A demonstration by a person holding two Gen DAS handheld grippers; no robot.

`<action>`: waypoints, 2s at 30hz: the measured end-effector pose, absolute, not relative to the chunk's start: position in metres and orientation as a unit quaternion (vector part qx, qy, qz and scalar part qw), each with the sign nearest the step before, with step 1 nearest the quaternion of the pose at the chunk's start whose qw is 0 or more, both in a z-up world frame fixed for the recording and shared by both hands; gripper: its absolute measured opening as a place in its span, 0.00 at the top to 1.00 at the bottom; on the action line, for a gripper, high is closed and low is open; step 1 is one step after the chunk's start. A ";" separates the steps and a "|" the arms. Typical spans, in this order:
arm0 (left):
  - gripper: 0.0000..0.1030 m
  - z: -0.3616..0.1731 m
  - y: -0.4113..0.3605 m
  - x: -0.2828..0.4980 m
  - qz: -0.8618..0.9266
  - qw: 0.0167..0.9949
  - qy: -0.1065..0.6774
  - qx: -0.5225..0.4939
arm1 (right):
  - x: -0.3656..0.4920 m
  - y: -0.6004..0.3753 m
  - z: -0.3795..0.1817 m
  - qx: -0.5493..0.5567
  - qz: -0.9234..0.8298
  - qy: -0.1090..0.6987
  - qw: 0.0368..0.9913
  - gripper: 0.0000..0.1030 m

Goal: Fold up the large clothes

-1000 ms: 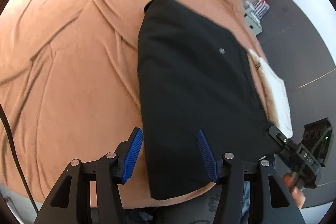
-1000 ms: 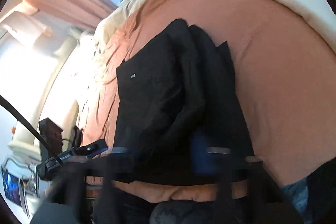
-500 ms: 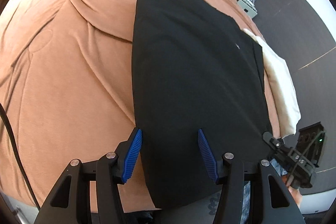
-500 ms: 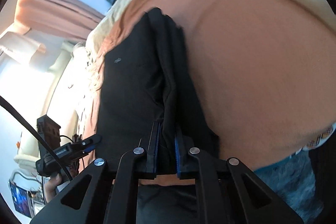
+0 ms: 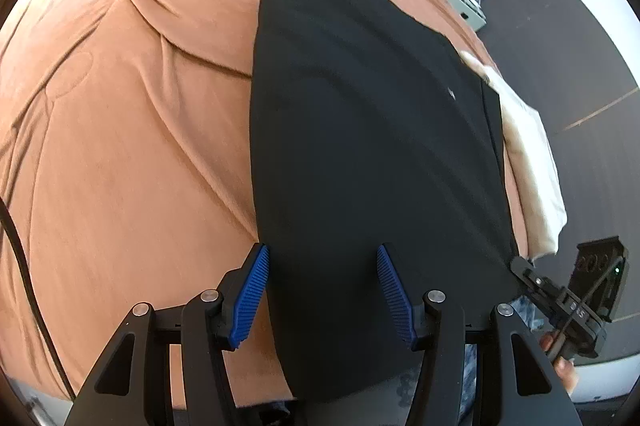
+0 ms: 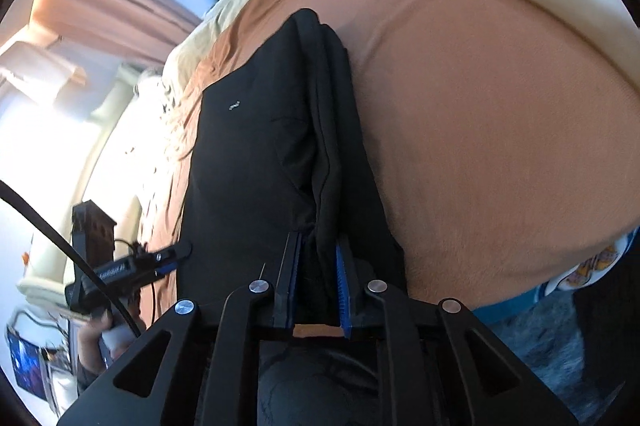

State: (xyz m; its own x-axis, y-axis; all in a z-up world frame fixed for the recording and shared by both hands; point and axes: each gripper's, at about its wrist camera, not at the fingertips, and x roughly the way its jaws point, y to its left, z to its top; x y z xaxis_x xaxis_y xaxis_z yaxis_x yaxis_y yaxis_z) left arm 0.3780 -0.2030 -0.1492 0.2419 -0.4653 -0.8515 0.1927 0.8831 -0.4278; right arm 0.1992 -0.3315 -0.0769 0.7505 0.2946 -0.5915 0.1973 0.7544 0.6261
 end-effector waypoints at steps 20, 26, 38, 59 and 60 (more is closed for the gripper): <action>0.45 -0.151 -0.200 0.442 -0.209 0.785 0.564 -0.146 | 0.308 -0.405 -0.066 0.361 0.108 0.356 0.855 0.22; 0.45 -0.153 -0.204 0.459 -0.212 0.783 0.566 -0.149 | 0.349 -0.417 -0.068 0.343 0.127 0.371 0.854 0.22; 0.40 -0.159 -0.214 0.486 -0.209 0.785 0.561 -0.157 | 0.360 -0.449 -0.098 0.423 0.186 0.383 0.800 0.21; 0.72 -0.135 -0.209 0.474 -0.223 0.794 0.538 -0.174 | 0.357 -0.416 -0.060 0.374 0.181 0.387 0.823 0.86; 0.72 -0.127 -0.207 0.468 -0.226 0.799 0.529 -0.176 | 0.352 -0.412 -0.054 0.369 0.181 0.384 0.827 0.86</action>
